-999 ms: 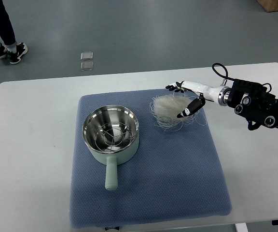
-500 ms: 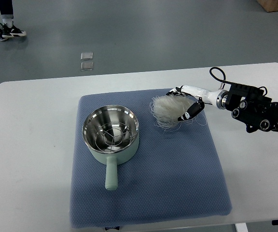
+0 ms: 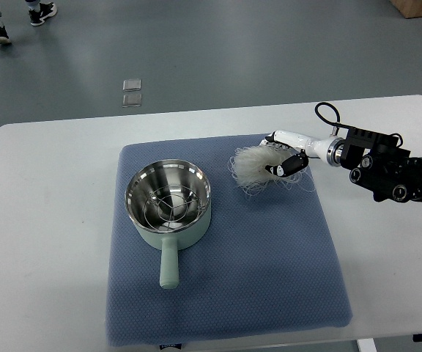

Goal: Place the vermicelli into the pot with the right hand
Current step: 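Close the right hand fingers around the vermicelli bundle, then lift the vermicelli bundle up off the mat with the right hand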

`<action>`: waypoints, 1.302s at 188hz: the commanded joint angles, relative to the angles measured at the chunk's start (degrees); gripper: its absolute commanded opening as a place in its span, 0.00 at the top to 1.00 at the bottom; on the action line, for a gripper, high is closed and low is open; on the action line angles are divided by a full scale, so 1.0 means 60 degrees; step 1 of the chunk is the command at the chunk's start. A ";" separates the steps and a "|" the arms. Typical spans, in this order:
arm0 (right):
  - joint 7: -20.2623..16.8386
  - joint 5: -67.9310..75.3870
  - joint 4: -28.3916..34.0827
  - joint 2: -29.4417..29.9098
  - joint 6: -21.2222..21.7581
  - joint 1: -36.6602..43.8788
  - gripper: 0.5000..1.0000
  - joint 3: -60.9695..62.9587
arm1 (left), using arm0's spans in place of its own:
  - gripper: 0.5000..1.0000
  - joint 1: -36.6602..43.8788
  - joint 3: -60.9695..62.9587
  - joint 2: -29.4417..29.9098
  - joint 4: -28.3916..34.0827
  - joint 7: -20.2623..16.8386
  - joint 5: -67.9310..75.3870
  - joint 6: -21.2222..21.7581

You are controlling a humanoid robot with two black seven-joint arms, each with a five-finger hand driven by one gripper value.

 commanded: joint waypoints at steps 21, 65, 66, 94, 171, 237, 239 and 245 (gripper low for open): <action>0.0478 0.0014 0.0013 0.0003 -0.0124 0.0259 1.00 0.0045 | 0.00 0.0000 0.0000 0.0000 0.0000 0.0005 0.0000 0.0005; 0.1050 0.0028 0.0115 -0.0070 -0.0666 0.0523 1.00 0.0147 | 0.00 0.0000 0.0000 0.0000 0.0000 0.0005 0.0000 0.0005; 0.1050 0.0028 0.0115 -0.0070 -0.0666 0.0523 1.00 0.0147 | 0.00 0.0000 0.0000 0.0000 0.0000 0.0005 0.0000 0.0005; 0.1167 0.0028 0.0130 -0.0099 -0.0710 0.0728 1.00 0.0176 | 0.00 0.0000 0.0000 0.0000 0.0000 0.0005 0.0000 0.0005; 0.1782 0.0248 0.0188 -0.0041 -0.0929 0.1109 1.00 0.1539 | 0.00 0.0000 0.0000 0.0000 0.0000 0.0005 0.0000 0.0005; 0.2412 0.0087 0.1272 0.0223 -0.0900 0.1431 1.00 0.1700 | 0.00 0.0000 0.0000 0.0000 0.0000 -0.0010 0.0000 0.0005; 0.2441 0.0087 0.1287 0.0266 -0.0900 0.1446 1.00 0.1700 | 0.00 0.0000 0.0000 0.0000 0.0000 0.0004 0.0000 0.0005; 0.2529 0.0072 0.1316 0.0398 -0.0900 0.1475 1.00 0.1685 | 0.00 0.0000 0.0000 0.0000 0.0000 -0.0010 0.0000 -0.0009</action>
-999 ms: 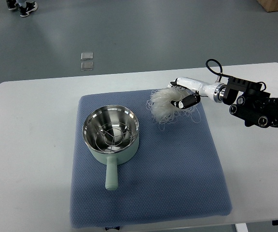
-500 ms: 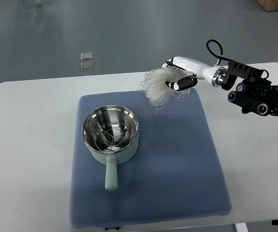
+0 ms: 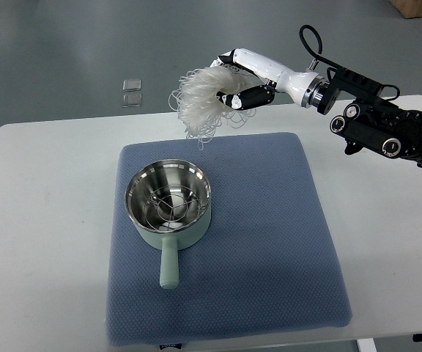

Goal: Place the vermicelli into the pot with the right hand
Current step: 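Lift the vermicelli bundle up off the mat with the right hand, then carry the vermicelli over the green saucepan and lower it in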

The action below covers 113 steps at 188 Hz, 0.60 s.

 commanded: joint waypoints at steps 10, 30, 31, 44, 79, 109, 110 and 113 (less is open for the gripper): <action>0.0271 -0.0106 0.0185 0.0445 0.0021 0.0120 1.00 -0.0126 | 0.00 -0.0001 0.0000 0.0000 0.0000 -0.0009 0.0000 0.0002; 0.0315 -0.0473 0.0199 0.0724 0.0036 0.0194 1.00 -0.0360 | 0.00 -0.0001 0.0000 0.0000 0.0000 -0.0009 0.0000 0.0002; 0.0315 -0.0531 0.0199 0.0738 0.0021 0.0194 1.00 -0.0404 | 0.00 -0.0001 0.0000 0.0000 0.0000 -0.0009 0.0000 0.0002; 0.0330 -0.0839 0.0199 0.0914 0.0036 0.0223 1.00 -0.0697 | 0.00 -0.0001 0.0000 0.0000 0.0000 -0.0009 0.0000 0.0002; 0.0330 -0.1132 0.0199 0.1324 0.0021 0.0574 1.00 -0.1517 | 0.00 -0.0001 0.0000 0.0000 0.0000 0.0006 0.0000 0.0002; 0.0330 -0.1132 0.0185 0.1617 0.0021 0.0955 1.00 -0.1927 | 0.00 -0.0001 0.0000 0.0000 0.0000 0.0006 0.0000 0.0002; 0.0330 -0.1132 0.0185 0.1617 0.0021 0.0955 1.00 -0.1927 | 0.00 -0.0001 0.0000 0.0000 0.0000 0.0006 0.0000 0.0002; 0.0330 -0.1132 0.0185 0.1632 0.0021 0.0999 1.00 -0.1971 | 0.00 -0.0001 0.0000 0.0000 0.0000 0.0006 0.0000 0.0002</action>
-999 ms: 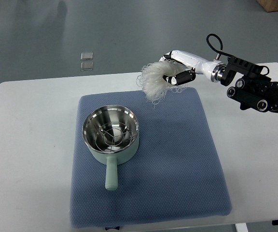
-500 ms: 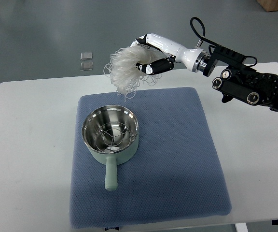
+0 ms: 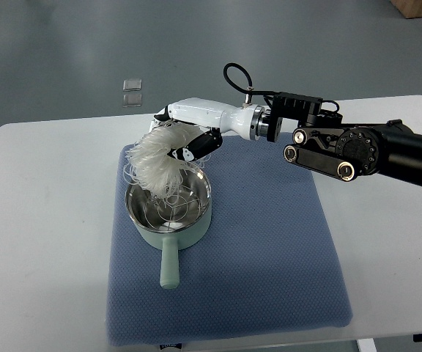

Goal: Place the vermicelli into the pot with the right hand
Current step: 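Carry the vermicelli over the green saucepan and lower it in, then open the right hand to release the vermicelli into the saucepan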

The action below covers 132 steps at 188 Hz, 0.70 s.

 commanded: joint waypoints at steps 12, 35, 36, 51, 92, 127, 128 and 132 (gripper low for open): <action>-0.0001 0.0013 -0.0004 0.0197 -0.0005 0.0359 1.00 -0.0381 | 0.00 0.0000 0.0000 0.0000 0.0000 0.0005 0.0000 0.0008; -0.0001 -0.0002 -0.0004 0.0358 -0.0019 0.0462 1.00 -0.0718 | 0.00 0.0000 0.0000 0.0000 0.0000 -0.0009 0.0000 -0.0006; -0.0001 -0.0002 -0.0004 0.0358 -0.0020 0.0462 1.00 -0.0718 | 0.00 0.0000 0.0000 0.0000 0.0000 -0.0009 0.0000 -0.0006; -0.0001 -0.0002 -0.0004 0.0402 -0.0020 0.0389 1.00 -0.0791 | 0.00 0.0000 0.0000 0.0000 0.0000 -0.0009 0.0000 -0.0006; -0.0001 0.0027 -0.0048 0.0651 -0.0034 0.0111 0.72 -0.0820 | 0.00 0.0000 0.0000 0.0000 0.0000 0.0005 0.0000 0.0008; -0.0001 0.0086 -0.0106 0.0710 -0.0020 -0.0007 0.46 -0.0806 | 0.00 0.0000 0.0000 0.0000 0.0000 0.0005 0.0000 -0.0006; -0.0001 0.0086 -0.0106 0.0710 -0.0020 -0.0007 0.46 -0.0806 | 0.00 0.0000 0.0000 0.0000 0.0000 0.0006 0.0000 -0.0006; -0.0001 0.0086 -0.0106 0.0710 -0.0005 -0.0007 0.44 -0.0820 | 0.00 0.0000 0.0000 0.0000 0.0000 -0.0009 0.0000 -0.0006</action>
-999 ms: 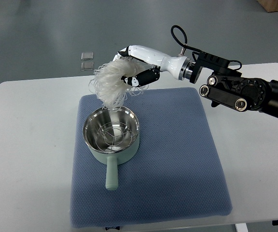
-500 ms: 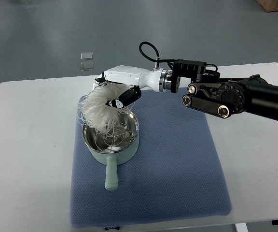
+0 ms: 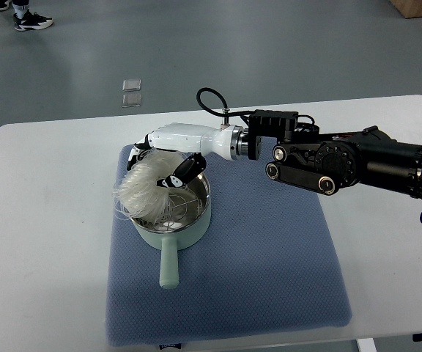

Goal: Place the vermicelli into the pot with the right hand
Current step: 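Open the right hand to release the vermicelli into the saucepan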

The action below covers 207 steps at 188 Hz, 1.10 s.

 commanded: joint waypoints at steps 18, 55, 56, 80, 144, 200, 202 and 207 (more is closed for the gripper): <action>-0.0001 0.0054 -0.0018 -0.0021 0.0025 -0.0040 0.38 0.0000 | 0.00 0.0000 0.0000 0.0000 0.0000 -0.0009 0.0000 0.0002; -0.0001 0.0083 -0.0018 -0.0138 0.0040 -0.0040 0.32 0.0015 | 0.00 0.0000 0.0000 0.0000 0.0000 -0.0009 0.0000 0.0002; -0.0001 0.0083 -0.0018 -0.0152 0.0040 -0.0040 0.32 0.0000 | 0.00 0.0000 0.0000 0.0000 0.0000 0.0006 0.0000 0.0002; -0.0001 0.0098 -0.0018 -0.0182 0.0040 -0.0040 0.32 0.0044 | 0.00 0.0000 0.0000 0.0000 0.0000 0.0006 0.0000 -0.0013; -0.0104 0.0859 -0.0018 -0.0270 0.0098 -0.0831 0.32 0.0878 | 0.00 0.0000 -0.0014 0.0000 0.0000 -0.0009 0.0000 0.0002; -0.0104 0.1446 -0.0018 -0.0709 0.0055 -0.1593 0.21 0.2344 | 0.00 0.0000 0.0000 0.0000 0.0000 0.0006 0.0000 -0.0013; -0.0104 0.1620 -0.0018 -0.0738 0.0069 -0.1607 0.21 0.2373 | 0.00 0.0000 0.0000 0.0000 0.0000 -0.0008 0.0000 -0.0013; -0.0118 0.1812 -0.0018 -0.0783 0.0084 -0.1622 0.21 0.2402 | 0.00 0.0000 0.0000 0.0000 0.0000 0.0006 0.0000 -0.0013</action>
